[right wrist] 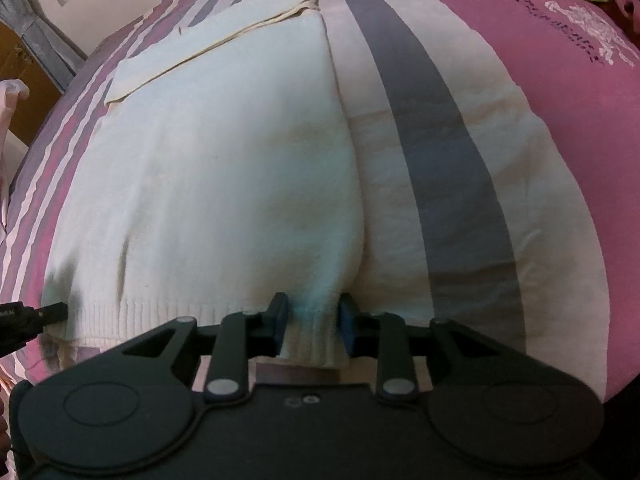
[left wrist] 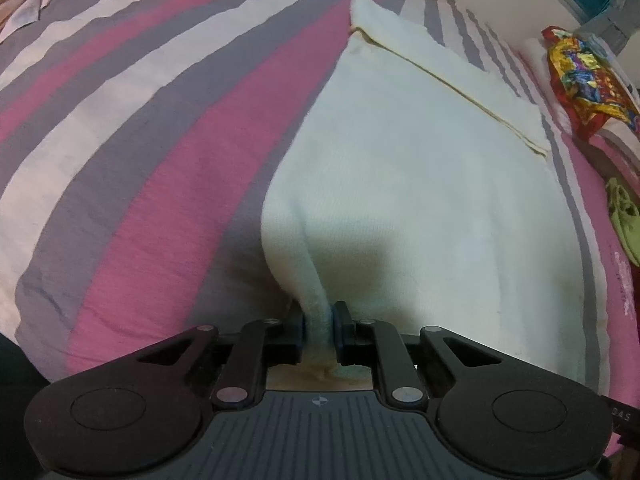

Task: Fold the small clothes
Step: 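Grasp the ribbed hem with the left gripper while the right gripper grasps the hem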

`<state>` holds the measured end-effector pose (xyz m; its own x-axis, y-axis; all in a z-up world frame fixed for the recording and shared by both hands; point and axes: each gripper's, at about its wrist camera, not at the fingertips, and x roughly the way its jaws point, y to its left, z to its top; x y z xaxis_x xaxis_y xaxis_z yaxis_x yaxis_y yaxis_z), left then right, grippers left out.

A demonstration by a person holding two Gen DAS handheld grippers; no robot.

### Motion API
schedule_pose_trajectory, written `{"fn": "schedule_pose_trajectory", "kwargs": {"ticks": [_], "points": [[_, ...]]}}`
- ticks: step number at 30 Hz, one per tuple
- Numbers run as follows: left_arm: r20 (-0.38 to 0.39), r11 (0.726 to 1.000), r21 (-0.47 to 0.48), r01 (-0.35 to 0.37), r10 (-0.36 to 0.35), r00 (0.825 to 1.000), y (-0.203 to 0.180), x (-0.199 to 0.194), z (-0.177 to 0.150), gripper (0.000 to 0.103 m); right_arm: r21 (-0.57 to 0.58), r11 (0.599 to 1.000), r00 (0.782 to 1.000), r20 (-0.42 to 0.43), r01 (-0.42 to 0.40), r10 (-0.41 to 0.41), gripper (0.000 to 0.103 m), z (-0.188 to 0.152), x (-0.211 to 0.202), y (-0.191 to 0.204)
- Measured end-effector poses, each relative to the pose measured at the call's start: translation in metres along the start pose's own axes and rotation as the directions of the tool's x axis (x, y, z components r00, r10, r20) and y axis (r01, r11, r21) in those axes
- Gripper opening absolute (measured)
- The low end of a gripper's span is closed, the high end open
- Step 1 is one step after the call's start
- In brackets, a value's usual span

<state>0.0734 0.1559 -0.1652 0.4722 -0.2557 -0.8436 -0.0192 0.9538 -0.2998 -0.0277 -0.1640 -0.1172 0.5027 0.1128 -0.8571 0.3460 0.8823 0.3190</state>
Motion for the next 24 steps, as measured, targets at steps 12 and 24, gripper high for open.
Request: {"fn": "schedule_pose_trajectory", "kwargs": {"ticks": [12,24], "points": [[-0.009,0.999,0.041,-0.007,0.008,1.0,0.0,0.002,0.005,0.013,-0.024,1.0,1.0,0.002,-0.02,0.02,0.017,0.001,-0.006,-0.005],[-0.038,1.0,0.011,0.018,-0.017,0.999,0.001,0.01,0.008,0.016,0.042,0.998,0.999,-0.007,-0.047,0.047,0.034,0.001,-0.003,-0.015]]}}
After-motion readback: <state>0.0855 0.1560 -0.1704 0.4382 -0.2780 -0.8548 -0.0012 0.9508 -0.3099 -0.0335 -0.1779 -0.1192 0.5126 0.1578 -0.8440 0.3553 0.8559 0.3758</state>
